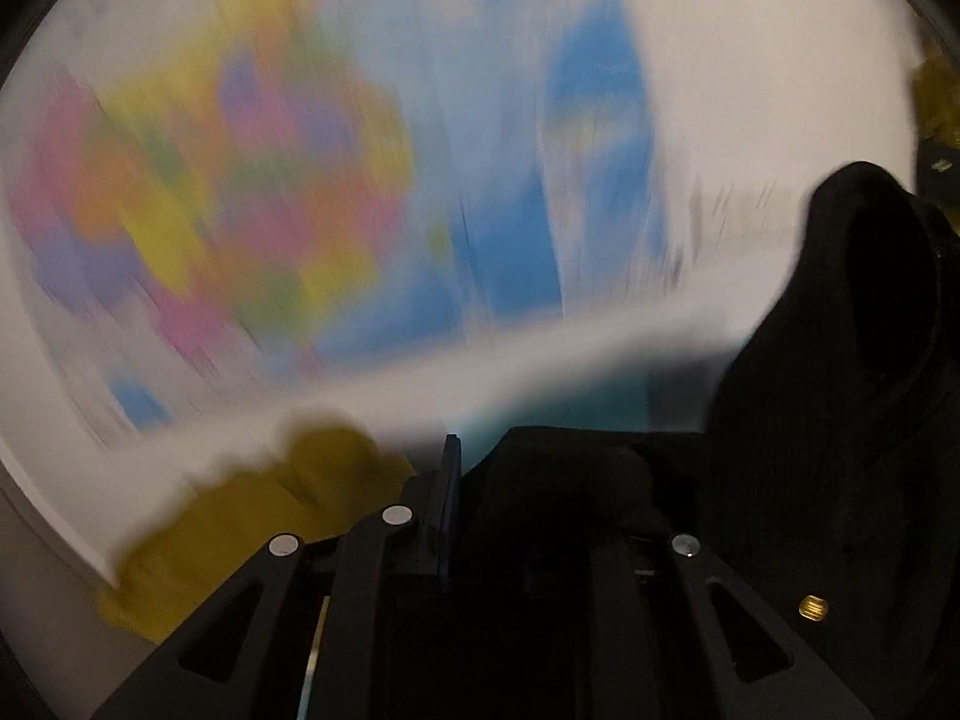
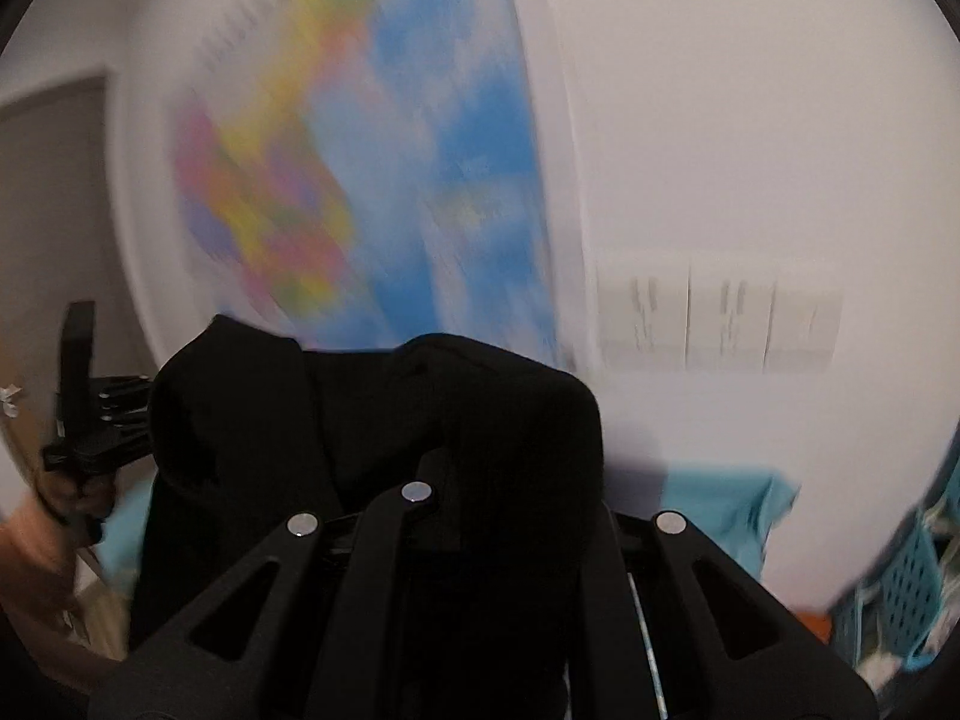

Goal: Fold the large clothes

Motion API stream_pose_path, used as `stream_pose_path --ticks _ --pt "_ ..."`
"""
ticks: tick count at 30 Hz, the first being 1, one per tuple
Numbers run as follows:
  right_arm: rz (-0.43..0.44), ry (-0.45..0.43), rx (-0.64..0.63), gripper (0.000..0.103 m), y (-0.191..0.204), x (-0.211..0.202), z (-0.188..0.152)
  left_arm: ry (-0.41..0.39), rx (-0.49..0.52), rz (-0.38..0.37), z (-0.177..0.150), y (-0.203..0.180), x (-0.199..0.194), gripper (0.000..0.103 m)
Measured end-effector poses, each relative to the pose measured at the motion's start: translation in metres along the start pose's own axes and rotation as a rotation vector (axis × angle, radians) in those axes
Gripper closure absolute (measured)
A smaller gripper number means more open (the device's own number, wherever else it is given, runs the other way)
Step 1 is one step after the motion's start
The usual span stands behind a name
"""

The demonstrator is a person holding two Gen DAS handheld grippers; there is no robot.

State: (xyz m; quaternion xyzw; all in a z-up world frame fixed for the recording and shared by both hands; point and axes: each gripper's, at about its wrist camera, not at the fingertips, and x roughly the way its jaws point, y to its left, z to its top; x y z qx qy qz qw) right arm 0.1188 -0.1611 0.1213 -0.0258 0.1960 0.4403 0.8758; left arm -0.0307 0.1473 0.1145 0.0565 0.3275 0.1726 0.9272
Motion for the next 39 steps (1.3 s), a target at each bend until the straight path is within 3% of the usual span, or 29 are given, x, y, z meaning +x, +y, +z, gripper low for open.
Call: stream_pose_path --ticks 3,5,9,15,16,18,19,20,21,22,23,24,25,28,30,34,39 --pt "-0.028 0.165 0.057 0.096 -0.028 0.087 -0.027 0.212 -0.001 -0.006 -0.026 -0.013 0.108 0.094" --pt "-0.048 0.224 0.080 0.096 -0.047 0.117 -0.037 0.270 -0.022 -0.006 -0.036 -0.014 0.146 0.095" --pt "-0.085 0.275 0.125 0.096 -0.069 0.153 -0.041 0.274 -0.061 -0.044 -0.029 -0.004 0.169 0.095" --pt "-0.110 0.126 0.159 0.097 -0.092 0.148 -0.015 0.214 -0.096 -0.049 -0.004 0.013 0.178 0.094" --pt "-0.124 0.140 0.201 0.096 -0.099 0.156 -0.020 0.241 -0.110 -0.071 -0.004 0.015 0.187 0.093" --pt "-0.150 0.284 0.219 0.093 -0.112 0.185 -0.036 0.285 -0.107 -0.037 -0.011 0.011 0.204 0.086" --pt "-0.172 0.337 0.217 0.088 -0.112 0.191 -0.045 0.311 -0.081 -0.016 -0.018 0.007 0.213 0.083" --pt "-0.219 0.403 0.207 0.074 -0.115 0.202 -0.060 0.337 -0.071 0.004 -0.024 0.005 0.222 0.078" --pt "-0.248 0.431 0.210 0.067 -0.118 0.205 -0.067 0.358 -0.070 0.025 -0.031 0.005 0.229 0.077" --pt "-0.264 0.438 0.244 0.056 -0.124 0.203 -0.072 0.364 -0.068 0.031 -0.035 0.005 0.233 0.077" --pt "-0.245 0.411 0.289 0.053 -0.130 0.193 -0.074 0.363 -0.066 0.045 -0.041 0.008 0.231 0.072" --pt "-0.232 0.376 0.308 0.047 -0.132 0.182 -0.073 0.357 -0.071 0.051 -0.043 0.008 0.229 0.059" --pt "-0.234 0.352 0.307 0.042 -0.133 0.169 -0.070 0.335 -0.076 0.044 -0.045 0.012 0.221 0.057" --pt "-0.197 0.288 0.294 0.033 -0.128 0.115 -0.064 0.251 -0.071 -0.006 -0.050 0.025 0.179 0.043" --pt "-0.173 0.296 0.268 0.023 -0.117 0.081 -0.070 0.193 -0.064 -0.074 -0.058 0.032 0.147 0.034" --pt "-0.072 0.352 0.278 0.021 -0.090 0.023 -0.108 0.115 -0.019 -0.117 -0.081 0.047 0.102 0.029" --pt "0.001 0.415 0.271 0.021 -0.053 -0.042 -0.165 0.108 -0.019 -0.119 -0.107 0.060 0.076 0.025"
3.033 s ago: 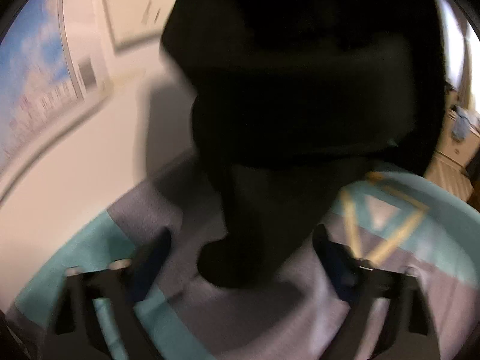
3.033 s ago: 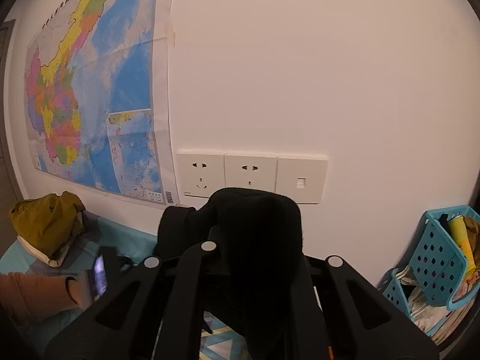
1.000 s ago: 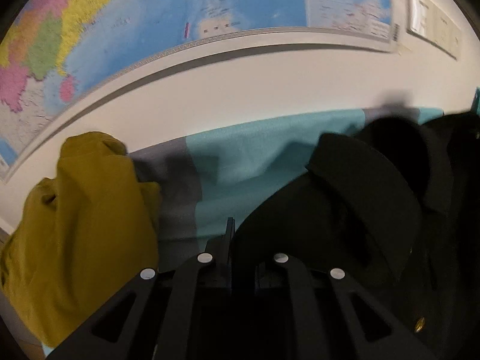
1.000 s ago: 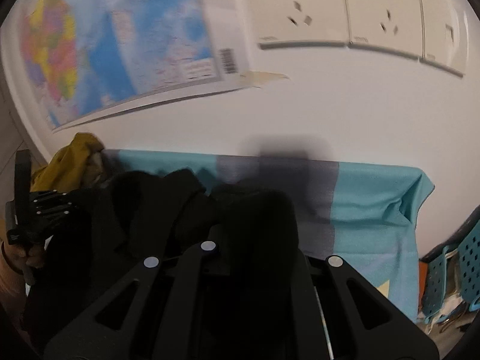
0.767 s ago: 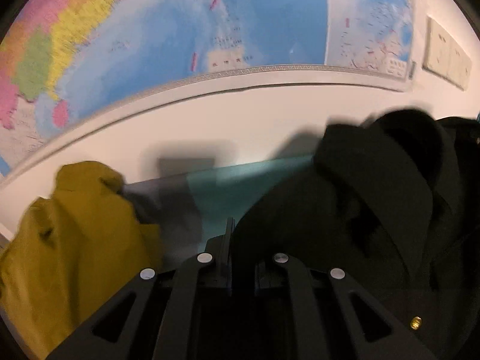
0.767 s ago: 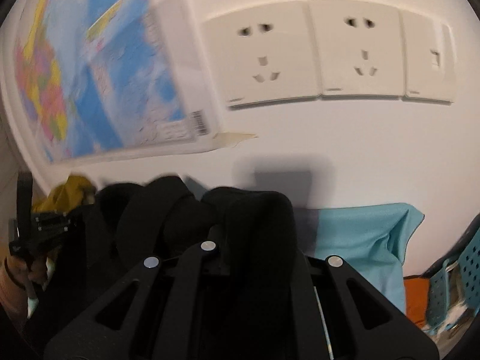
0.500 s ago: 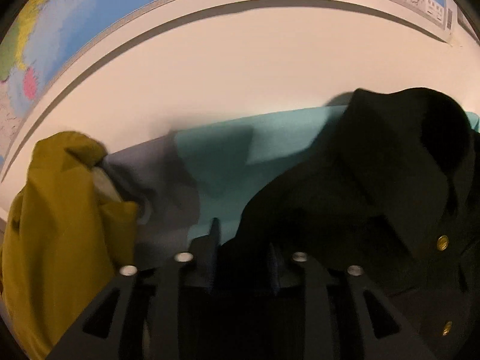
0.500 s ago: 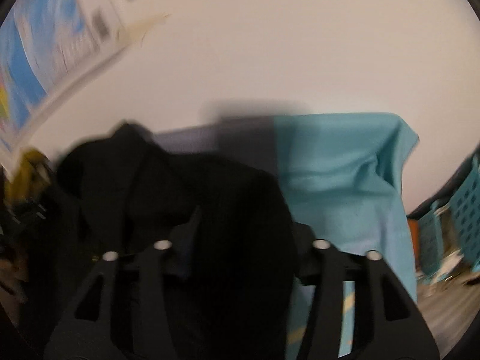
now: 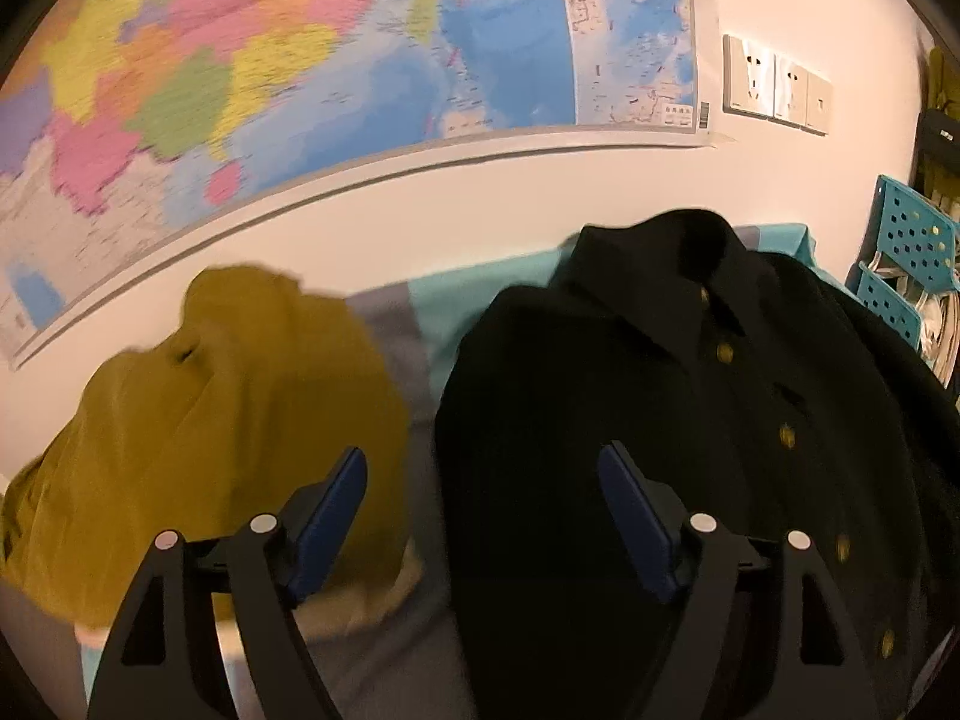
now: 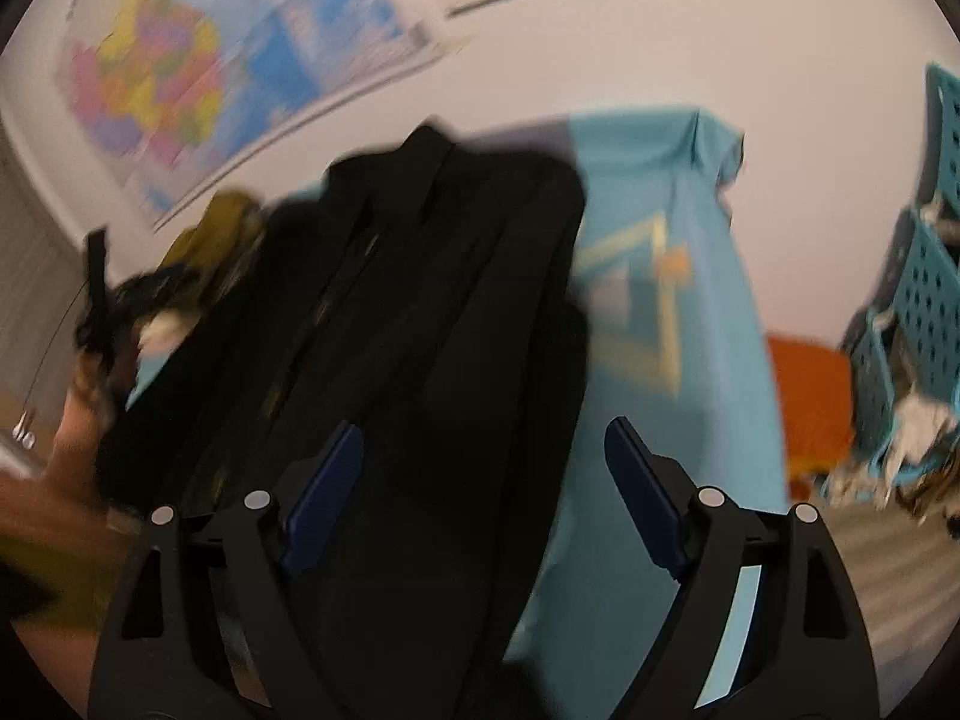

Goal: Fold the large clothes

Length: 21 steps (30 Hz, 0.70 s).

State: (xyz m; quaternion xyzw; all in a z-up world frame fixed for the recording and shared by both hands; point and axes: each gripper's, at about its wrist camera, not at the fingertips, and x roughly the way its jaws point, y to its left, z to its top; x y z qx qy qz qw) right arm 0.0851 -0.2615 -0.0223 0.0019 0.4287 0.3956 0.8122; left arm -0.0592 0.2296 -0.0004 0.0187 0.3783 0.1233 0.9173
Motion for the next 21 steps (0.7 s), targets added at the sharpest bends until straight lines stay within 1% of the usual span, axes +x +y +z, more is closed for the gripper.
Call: stream_pose_path --ticks 1,2,3,4,5,6,7,8,9,10,11,12,13,14,15,16,17,18,19,21 --pt "0.016 0.010 -0.016 0.019 0.007 -0.007 -0.018 0.005 0.001 0.002 -0.005 -0.003 0.005 0.025" --pt "0.018 0.017 -0.030 0.014 0.013 -0.009 -0.027 0.009 -0.001 0.001 -0.018 -0.001 -0.002 0.025" --pt "0.000 0.033 -0.052 0.011 0.019 -0.010 -0.041 0.015 -0.006 -0.001 -0.025 0.002 -0.008 0.025" --pt "-0.004 0.037 -0.058 0.010 0.021 -0.012 -0.051 0.021 -0.007 0.000 -0.026 -0.004 -0.018 0.025" --pt "0.010 0.044 -0.051 0.010 0.021 -0.011 -0.062 0.023 -0.010 0.000 -0.033 -0.005 -0.020 0.025" --pt "0.011 0.065 -0.044 0.013 0.020 -0.007 -0.072 0.026 -0.008 -0.009 -0.040 -0.005 -0.022 0.025" --pt "-0.007 0.075 -0.044 0.034 0.019 -0.005 -0.077 0.032 -0.004 -0.013 -0.041 -0.004 -0.019 0.025" --pt "0.009 0.078 -0.029 0.066 0.016 -0.004 -0.079 0.037 0.001 -0.010 -0.045 -0.004 -0.021 0.024" --pt "0.042 0.061 -0.013 0.078 0.014 -0.007 -0.078 0.039 0.001 -0.011 -0.047 -0.003 -0.023 0.024" --pt "0.033 0.022 -0.013 0.085 0.011 -0.015 -0.075 0.041 -0.003 -0.016 -0.050 -0.003 -0.024 0.024" --pt "0.005 -0.020 -0.023 0.092 0.012 -0.026 -0.070 0.047 -0.009 -0.029 -0.055 -0.002 -0.028 0.024" --pt "-0.010 -0.103 -0.012 0.092 0.010 -0.049 -0.058 0.050 -0.011 -0.038 -0.057 -0.002 -0.031 0.024" --pt "-0.016 -0.154 0.005 0.092 0.005 -0.062 -0.052 0.041 -0.012 -0.053 -0.061 -0.001 -0.038 0.024" --pt "-0.073 -0.246 0.039 0.093 -0.004 -0.085 -0.041 0.034 -0.013 -0.067 -0.063 0.000 -0.040 0.024" --pt "-0.127 -0.282 0.053 0.093 -0.010 -0.095 -0.035 0.030 -0.015 -0.080 -0.065 0.001 -0.043 0.024" --pt "-0.154 -0.312 0.080 0.093 -0.017 -0.103 -0.030 0.028 -0.018 -0.085 -0.068 0.003 -0.047 0.024" --pt "-0.157 -0.328 0.120 0.093 -0.028 -0.107 -0.026 0.030 -0.026 -0.093 -0.072 0.005 -0.051 0.024" --pt "-0.181 -0.321 0.145 0.092 -0.038 -0.105 -0.023 0.038 -0.035 -0.108 -0.075 0.007 -0.054 0.024" --pt "-0.211 -0.298 0.159 0.092 -0.045 -0.099 -0.022 0.054 -0.051 -0.142 -0.081 0.009 -0.056 0.024" --pt "-0.204 -0.238 0.206 0.090 -0.060 -0.076 -0.024 0.083 -0.066 -0.207 -0.091 0.010 -0.061 0.024"
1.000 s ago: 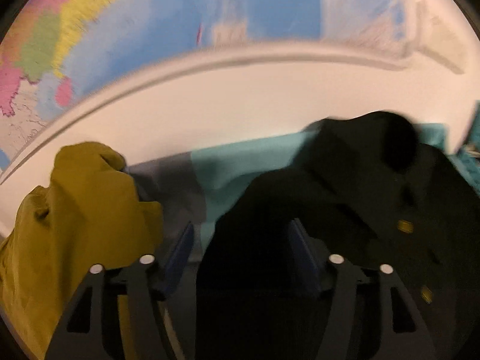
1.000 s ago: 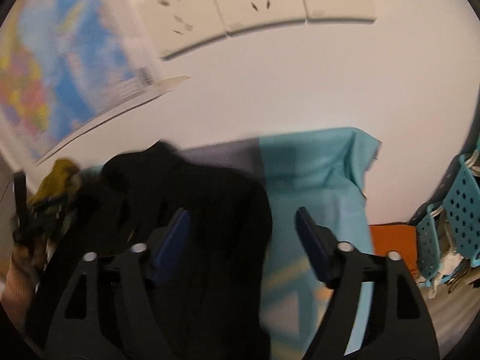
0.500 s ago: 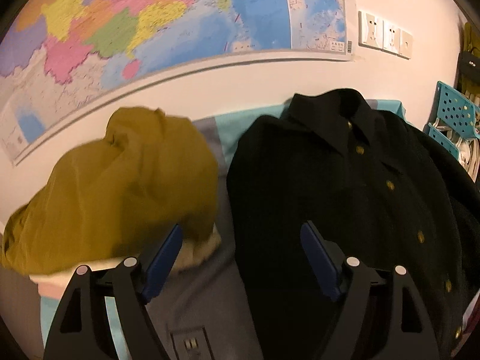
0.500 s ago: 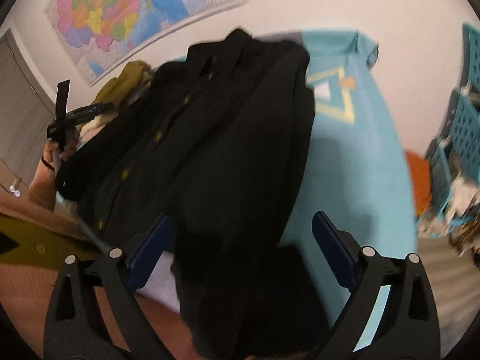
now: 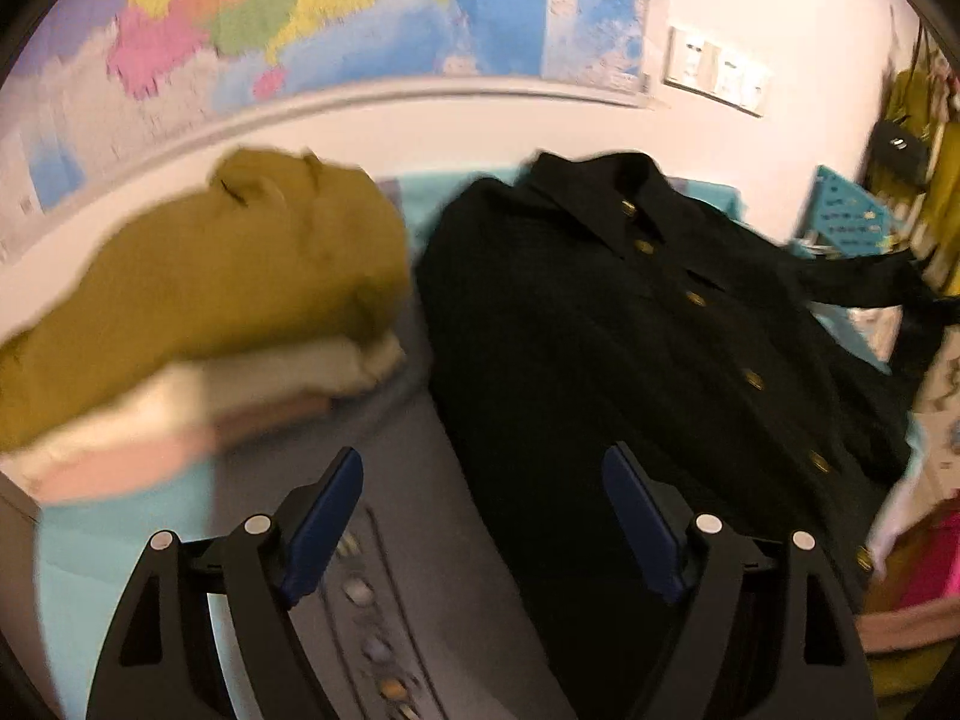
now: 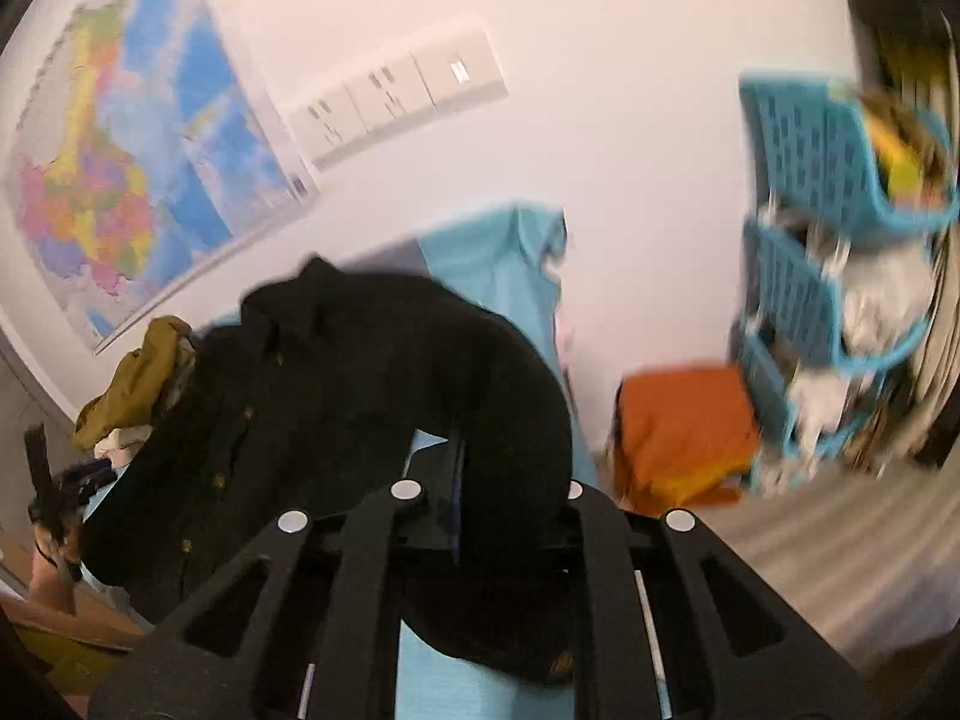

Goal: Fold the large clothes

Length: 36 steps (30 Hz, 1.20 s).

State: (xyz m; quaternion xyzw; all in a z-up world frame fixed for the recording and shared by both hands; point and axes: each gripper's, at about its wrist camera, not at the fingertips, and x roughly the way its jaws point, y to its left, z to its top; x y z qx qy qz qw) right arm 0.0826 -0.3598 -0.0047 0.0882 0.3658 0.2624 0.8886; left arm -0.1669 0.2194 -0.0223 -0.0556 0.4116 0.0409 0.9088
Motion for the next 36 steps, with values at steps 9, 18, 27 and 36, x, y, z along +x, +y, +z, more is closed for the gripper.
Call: stream_pose_path --ticks 9,18,27,36 --pt "0.138 0.052 0.158 0.040 -0.022 0.024 -0.052 0.027 -0.025 -0.269 -0.047 -0.013 -0.016 0.012" --pt "0.149 -0.007 0.042 0.089 -0.004 -0.001 -0.043 -0.005 -0.004 -0.227 -0.040 -0.023 -0.031 0.086" --pt "0.112 -0.094 -0.103 0.091 0.028 -0.040 0.017 -0.055 -0.052 0.329 0.013 0.059 -0.067 0.082" --pt "0.105 -0.034 -0.179 0.091 0.064 -0.030 0.039 -0.020 -0.067 0.360 0.006 0.050 -0.034 0.059"
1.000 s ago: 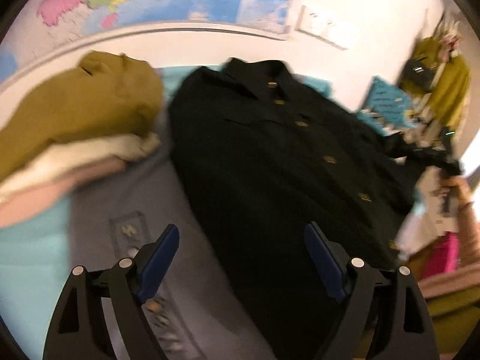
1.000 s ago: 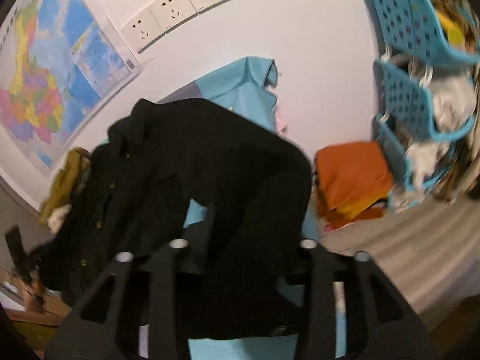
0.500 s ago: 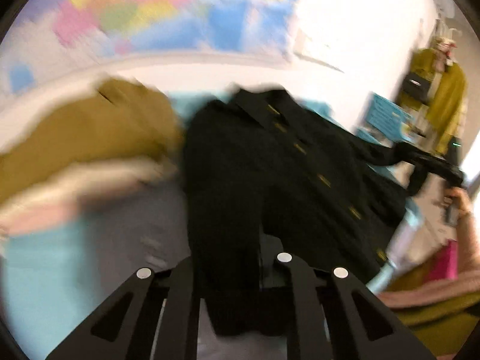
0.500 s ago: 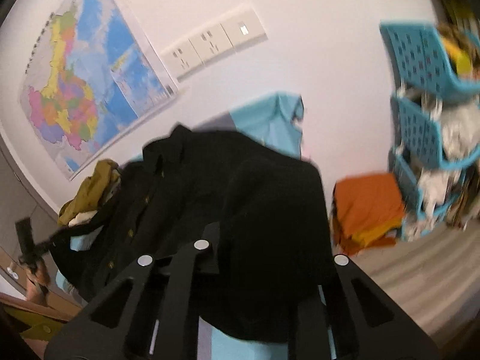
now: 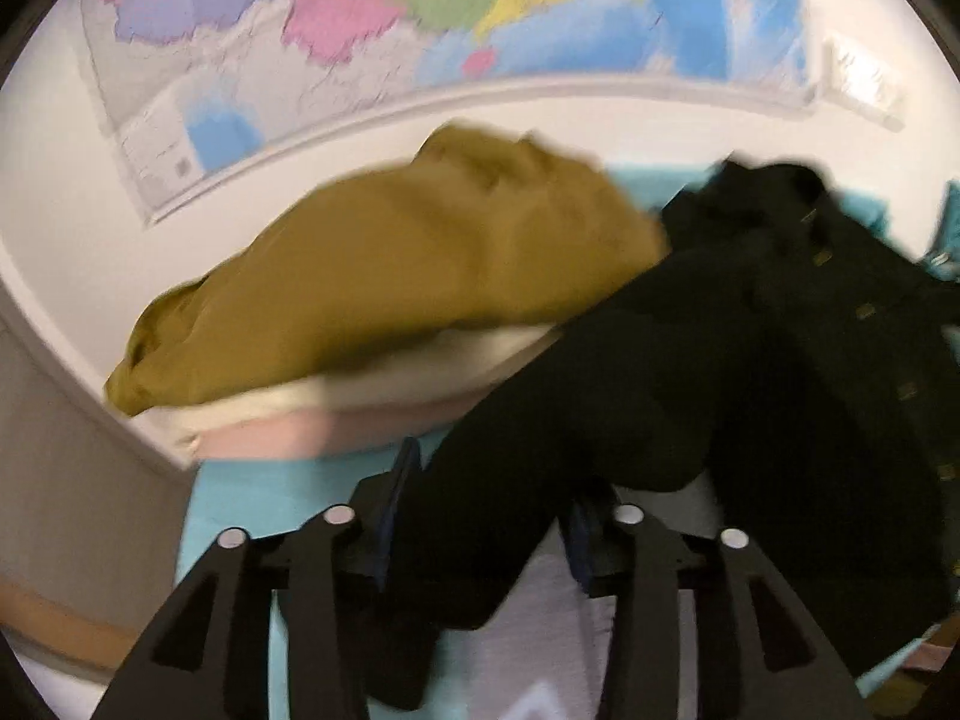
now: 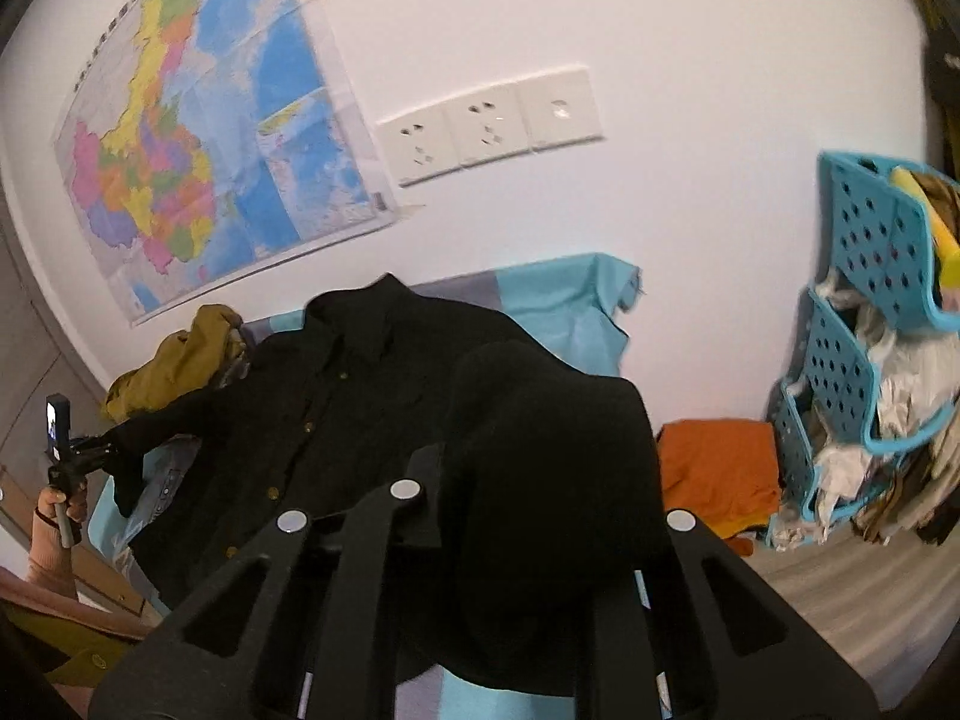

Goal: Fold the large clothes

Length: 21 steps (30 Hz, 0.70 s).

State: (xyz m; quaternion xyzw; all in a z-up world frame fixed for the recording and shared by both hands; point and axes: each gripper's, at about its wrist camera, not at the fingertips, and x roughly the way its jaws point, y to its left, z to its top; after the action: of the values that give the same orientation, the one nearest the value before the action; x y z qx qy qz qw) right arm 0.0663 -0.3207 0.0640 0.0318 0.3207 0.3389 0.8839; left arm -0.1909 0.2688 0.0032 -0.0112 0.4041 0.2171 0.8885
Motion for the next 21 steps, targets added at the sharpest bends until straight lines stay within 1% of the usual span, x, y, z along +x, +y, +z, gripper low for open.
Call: stream_pose_path --ticks 1,2,3,4,5,6,8,9,11,12,14,15,16,17,18,19,20,21 --pt "0.003 -0.002 -0.028 0.091 0.010 -0.001 0.007 -0.025 0.004 -0.020 0.002 -0.004 -0.007 0.056" --pt "0.003 -0.005 -0.059 0.091 0.021 -0.001 0.015 -0.071 0.019 -0.065 0.006 -0.008 -0.019 0.046" --pt "0.018 -0.006 -0.106 0.090 0.037 0.000 0.024 -0.106 0.031 -0.104 0.009 -0.014 -0.030 0.041" --pt "0.035 -0.005 -0.142 0.090 0.051 0.002 0.031 -0.147 0.037 -0.145 0.013 -0.017 -0.040 0.040" --pt "0.059 0.001 -0.197 0.089 0.072 0.008 0.040 -0.192 0.035 -0.168 0.018 -0.020 -0.051 0.035" --pt "0.079 0.011 -0.234 0.089 0.089 0.014 0.044 -0.225 0.035 -0.175 0.022 -0.022 -0.058 0.032" --pt "0.131 0.052 -0.307 0.085 0.121 0.036 0.049 -0.246 0.034 -0.188 0.027 -0.027 -0.063 0.032" --pt "0.156 0.088 -0.343 0.085 0.141 0.055 0.047 -0.253 0.040 -0.214 0.029 -0.032 -0.064 0.032" --pt "0.213 0.158 -0.380 0.079 0.170 0.089 0.039 -0.254 0.053 -0.247 0.028 -0.044 -0.063 0.032" --pt "0.236 0.211 -0.388 0.076 0.185 0.114 0.030 -0.246 0.072 -0.261 0.029 -0.053 -0.059 0.032" --pt "0.269 0.312 -0.396 0.045 0.203 0.149 0.013 -0.231 0.102 -0.302 0.034 -0.071 -0.048 0.032" --pt "0.292 0.376 -0.406 0.039 0.211 0.166 0.002 -0.204 0.112 -0.338 0.036 -0.082 -0.040 0.032" --pt "0.289 0.403 -0.411 0.037 0.215 0.175 -0.006 -0.174 0.135 -0.375 0.035 -0.093 -0.031 0.032" --pt "0.283 0.409 -0.415 0.037 0.214 0.176 -0.010 -0.160 0.157 -0.392 0.034 -0.101 -0.024 0.032" --pt "0.297 0.415 -0.408 0.037 0.209 0.174 -0.012 -0.147 0.183 -0.412 0.033 -0.113 -0.016 0.032" --pt "0.319 0.404 -0.377 0.035 0.198 0.169 -0.012 -0.134 0.200 -0.431 0.032 -0.122 -0.013 0.032" --pt "0.324 0.391 -0.346 0.029 0.189 0.163 -0.011 -0.110 0.230 -0.474 0.031 -0.135 -0.007 0.032" --pt "0.308 0.367 -0.299 0.028 0.172 0.156 -0.008 -0.099 0.251 -0.504 0.031 -0.144 -0.003 0.031"
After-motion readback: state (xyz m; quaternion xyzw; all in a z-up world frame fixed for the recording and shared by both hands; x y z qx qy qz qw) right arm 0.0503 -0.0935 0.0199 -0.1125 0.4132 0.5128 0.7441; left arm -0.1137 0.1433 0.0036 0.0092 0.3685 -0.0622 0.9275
